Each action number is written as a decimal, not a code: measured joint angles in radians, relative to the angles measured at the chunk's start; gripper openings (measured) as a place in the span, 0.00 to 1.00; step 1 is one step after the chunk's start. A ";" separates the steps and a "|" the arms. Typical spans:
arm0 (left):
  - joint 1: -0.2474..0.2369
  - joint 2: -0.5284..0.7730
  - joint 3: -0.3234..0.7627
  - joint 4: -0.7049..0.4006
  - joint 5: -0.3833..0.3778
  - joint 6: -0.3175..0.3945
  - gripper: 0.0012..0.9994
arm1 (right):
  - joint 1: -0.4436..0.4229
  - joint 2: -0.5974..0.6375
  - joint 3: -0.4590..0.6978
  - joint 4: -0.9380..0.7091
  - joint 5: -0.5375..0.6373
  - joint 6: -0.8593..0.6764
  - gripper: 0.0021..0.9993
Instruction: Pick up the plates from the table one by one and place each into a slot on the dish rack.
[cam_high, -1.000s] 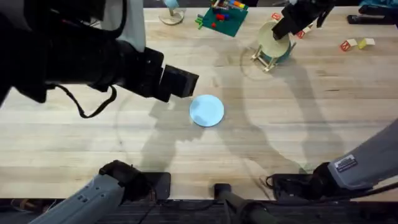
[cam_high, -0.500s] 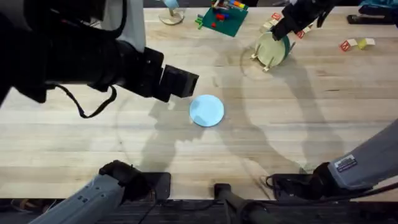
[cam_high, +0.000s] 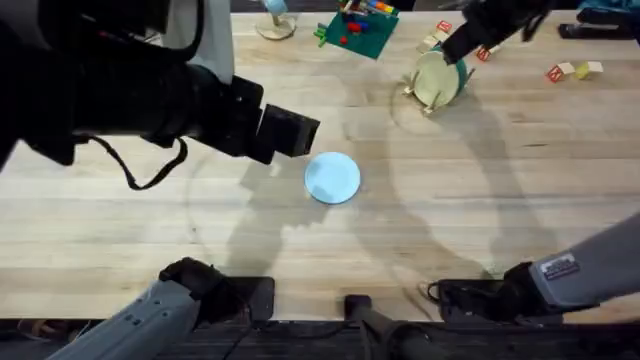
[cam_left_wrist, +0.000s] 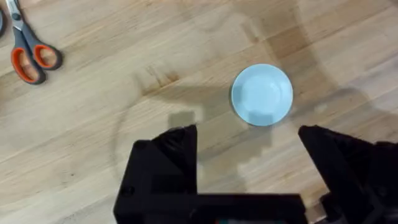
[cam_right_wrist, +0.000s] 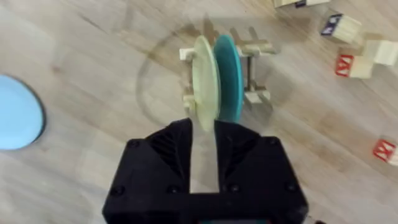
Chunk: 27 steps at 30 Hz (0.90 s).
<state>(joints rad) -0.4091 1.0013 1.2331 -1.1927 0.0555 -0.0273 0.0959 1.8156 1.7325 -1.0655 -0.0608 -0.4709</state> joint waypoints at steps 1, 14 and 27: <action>0.000 0.000 0.000 0.000 0.000 0.000 1.00 | 0.000 -0.026 0.000 -0.012 0.000 0.002 0.26; 0.000 0.000 0.000 -0.001 0.000 0.000 0.99 | 0.000 -0.310 0.000 -0.164 -0.058 0.024 0.99; 0.000 0.000 0.000 -0.025 0.000 0.000 0.99 | 0.044 -0.501 -0.122 -0.204 -0.132 0.071 1.00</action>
<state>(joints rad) -0.4091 1.0014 1.2331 -1.2175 0.0555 -0.0274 0.1403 1.3148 1.6104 -1.2696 -0.1927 -0.3997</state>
